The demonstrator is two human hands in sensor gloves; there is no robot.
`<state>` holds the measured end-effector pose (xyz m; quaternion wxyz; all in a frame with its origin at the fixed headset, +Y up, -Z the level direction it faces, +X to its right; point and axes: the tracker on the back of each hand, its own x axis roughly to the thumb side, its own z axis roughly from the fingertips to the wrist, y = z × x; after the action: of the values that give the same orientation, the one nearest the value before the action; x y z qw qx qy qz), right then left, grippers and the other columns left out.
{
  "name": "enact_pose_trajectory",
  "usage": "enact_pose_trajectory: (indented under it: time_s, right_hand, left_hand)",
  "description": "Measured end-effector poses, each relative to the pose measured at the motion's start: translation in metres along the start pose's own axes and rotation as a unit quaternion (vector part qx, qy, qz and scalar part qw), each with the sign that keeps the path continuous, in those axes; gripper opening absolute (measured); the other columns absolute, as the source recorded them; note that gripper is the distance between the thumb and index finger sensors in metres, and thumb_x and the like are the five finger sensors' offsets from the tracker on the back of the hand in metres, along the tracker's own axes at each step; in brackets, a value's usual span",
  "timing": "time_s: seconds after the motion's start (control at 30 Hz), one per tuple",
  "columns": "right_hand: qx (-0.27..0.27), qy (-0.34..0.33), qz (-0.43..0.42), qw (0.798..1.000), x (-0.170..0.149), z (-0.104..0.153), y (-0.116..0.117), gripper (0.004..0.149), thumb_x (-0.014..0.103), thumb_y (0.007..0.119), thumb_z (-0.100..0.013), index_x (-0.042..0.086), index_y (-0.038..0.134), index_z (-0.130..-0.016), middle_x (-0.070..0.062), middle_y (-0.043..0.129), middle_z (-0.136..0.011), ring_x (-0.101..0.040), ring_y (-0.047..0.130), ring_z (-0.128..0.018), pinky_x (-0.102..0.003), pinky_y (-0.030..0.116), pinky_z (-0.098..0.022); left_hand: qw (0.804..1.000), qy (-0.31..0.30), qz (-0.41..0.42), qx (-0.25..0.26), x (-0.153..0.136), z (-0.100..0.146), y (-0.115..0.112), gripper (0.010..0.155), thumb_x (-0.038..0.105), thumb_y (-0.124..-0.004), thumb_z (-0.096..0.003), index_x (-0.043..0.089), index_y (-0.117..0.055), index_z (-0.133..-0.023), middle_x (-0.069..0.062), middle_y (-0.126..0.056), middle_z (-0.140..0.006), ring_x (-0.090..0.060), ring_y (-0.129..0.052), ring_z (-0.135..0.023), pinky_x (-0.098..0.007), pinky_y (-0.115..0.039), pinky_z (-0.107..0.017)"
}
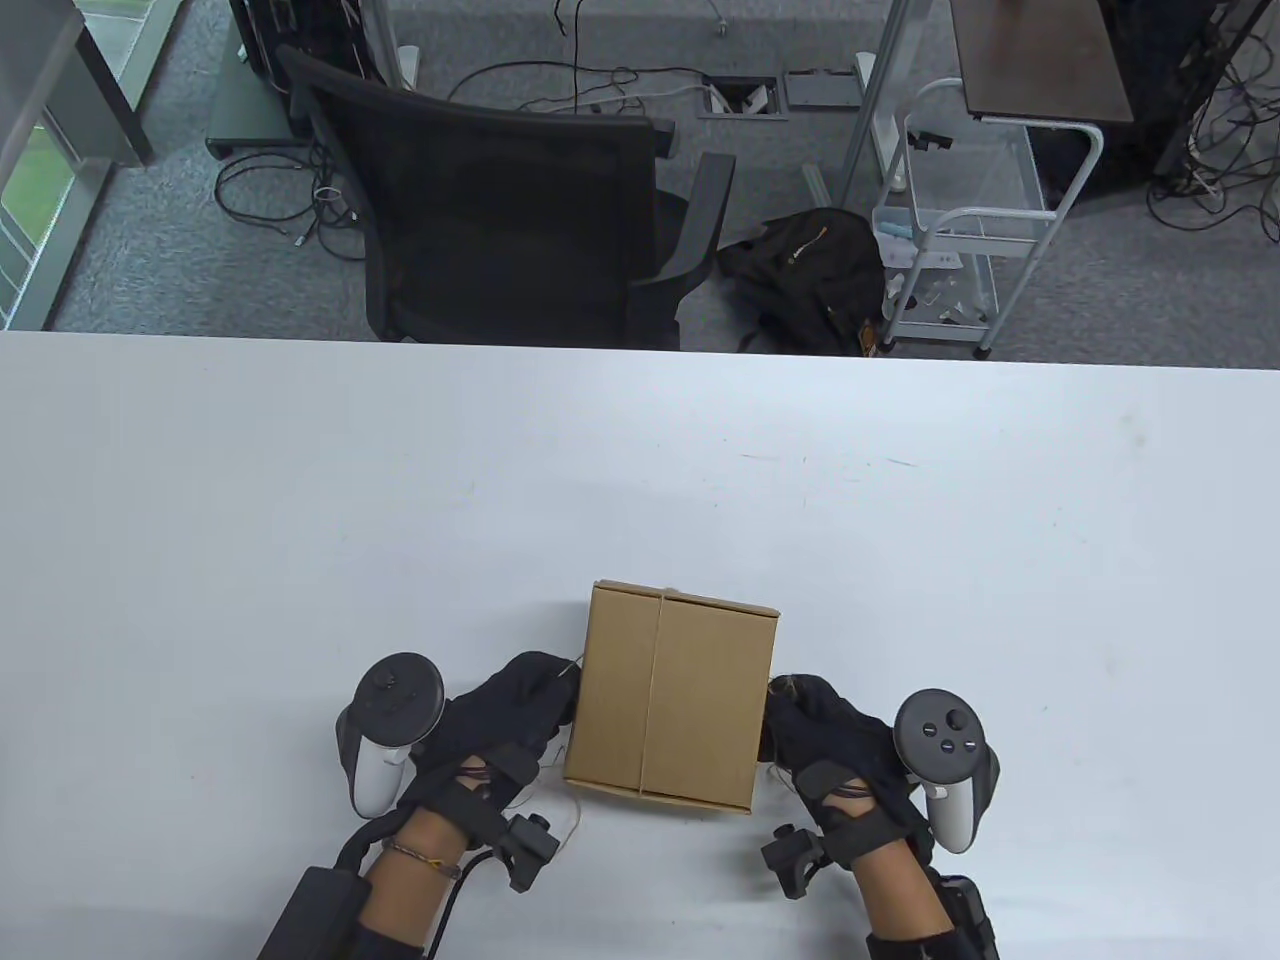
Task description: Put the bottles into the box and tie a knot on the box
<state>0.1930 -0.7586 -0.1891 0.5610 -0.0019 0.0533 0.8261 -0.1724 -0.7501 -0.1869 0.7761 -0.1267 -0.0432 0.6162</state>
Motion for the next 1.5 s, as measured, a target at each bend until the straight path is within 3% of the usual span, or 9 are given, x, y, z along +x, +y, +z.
enact_pose_trajectory:
  time_s: [0.37,0.5,0.57,0.7,0.8,0.97,1.13,1.4,1.5]
  right_hand:
    - [0.116,0.005,0.004,0.993,-0.002,-0.007,0.007,0.040,0.018,0.084,-0.044,-0.004,0.082,-0.077,-0.029,0.090,-0.076,-0.045,0.097,-0.058,-0.061,0.081,-0.046]
    - [0.195,-0.025,0.090,0.976,0.018,0.000,0.013,0.038,0.013,0.084,-0.044,-0.004,0.083,-0.078,-0.028,0.086,-0.083,-0.048,0.090,-0.067,-0.066,0.071,-0.053]
    - [0.165,-0.066,0.158,0.971,0.032,0.008,0.014,0.037,0.012,0.085,-0.043,-0.003,0.084,-0.077,-0.028,0.088,-0.081,-0.048,0.092,-0.064,-0.065,0.072,-0.052]
    - [0.075,-0.251,0.334,0.906,0.067,0.029,0.013,0.035,0.015,0.087,-0.043,0.004,0.090,-0.076,-0.022,0.092,-0.080,-0.041,0.095,-0.062,-0.062,0.074,-0.052]
    - [0.007,-0.352,0.393,0.849,0.074,0.038,0.018,0.036,0.019,0.088,-0.042,0.010,0.092,-0.077,-0.019,0.085,-0.089,-0.042,0.087,-0.073,-0.064,0.070,-0.057]
    - [0.022,-0.344,0.354,0.869,0.056,0.020,0.026,0.038,0.021,0.083,-0.045,0.014,0.087,-0.082,-0.020,0.063,-0.106,-0.059,0.050,-0.094,-0.078,0.047,-0.063]
    - [0.065,-0.267,0.270,0.923,0.048,0.007,0.026,0.040,0.022,0.081,-0.048,0.012,0.084,-0.086,-0.016,0.069,-0.105,-0.062,0.070,-0.083,-0.074,0.066,-0.055]
    - [-0.021,-0.307,0.497,0.812,0.077,0.031,0.050,0.040,0.030,0.082,-0.048,0.011,0.087,-0.083,-0.019,0.086,-0.086,-0.043,0.102,-0.050,-0.051,0.091,-0.033]
    - [-0.033,-0.294,0.527,0.797,0.085,0.039,0.061,0.041,0.032,0.083,-0.047,0.010,0.089,-0.081,-0.021,0.089,-0.077,-0.033,0.106,-0.038,-0.043,0.094,-0.024]
  left_hand:
    - [1.000,-0.012,0.017,0.002,0.001,0.003,0.006,0.048,0.038,-0.074,-0.0537,0.008,-0.080,-0.092,-0.023,-0.071,-0.114,-0.063,-0.079,-0.092,-0.070,-0.073,-0.062]
    - [0.999,-0.042,-0.011,0.014,0.012,0.007,0.002,0.049,0.037,-0.076,-0.0534,0.005,-0.082,-0.090,-0.021,-0.071,-0.113,-0.062,-0.076,-0.097,-0.075,-0.068,-0.062]
    - [0.994,-0.060,-0.084,0.024,0.019,0.009,-0.004,0.049,0.036,-0.078,-0.0530,0.004,-0.082,-0.090,-0.021,-0.070,-0.114,-0.061,-0.074,-0.099,-0.076,-0.065,-0.064]
    - [0.923,-0.118,-0.362,0.049,0.034,0.015,-0.028,0.048,0.036,-0.079,-0.0523,0.009,-0.082,-0.092,-0.011,-0.070,-0.118,-0.057,-0.076,-0.100,-0.073,-0.065,-0.066]
    - [0.876,-0.157,-0.451,0.061,0.038,0.017,-0.042,0.048,0.037,-0.078,-0.0519,0.013,-0.079,-0.094,-0.009,-0.069,-0.118,-0.053,-0.077,-0.102,-0.072,-0.065,-0.068]
    - [0.876,-0.185,-0.443,0.043,0.035,0.011,-0.043,0.047,0.035,-0.077,-0.0518,0.017,-0.077,-0.096,-0.007,-0.071,-0.119,-0.047,-0.076,-0.106,-0.072,-0.064,-0.069]
    - [0.882,-0.195,-0.427,0.048,0.036,0.012,-0.041,0.048,0.037,-0.079,-0.0517,0.016,-0.079,-0.095,-0.009,-0.072,-0.118,-0.052,-0.073,-0.106,-0.075,-0.060,-0.069]
    - [0.928,-0.167,-0.331,0.025,0.048,0.026,-0.033,0.050,0.038,-0.084,-0.0493,0.004,-0.088,-0.086,-0.018,-0.070,-0.116,-0.057,-0.061,-0.109,-0.086,-0.040,-0.064]
    - [0.934,-0.159,-0.320,0.019,0.048,0.032,-0.033,0.050,0.038,-0.085,-0.0492,0.004,-0.090,-0.085,-0.018,-0.071,-0.116,-0.059,-0.060,-0.109,-0.087,-0.037,-0.064]
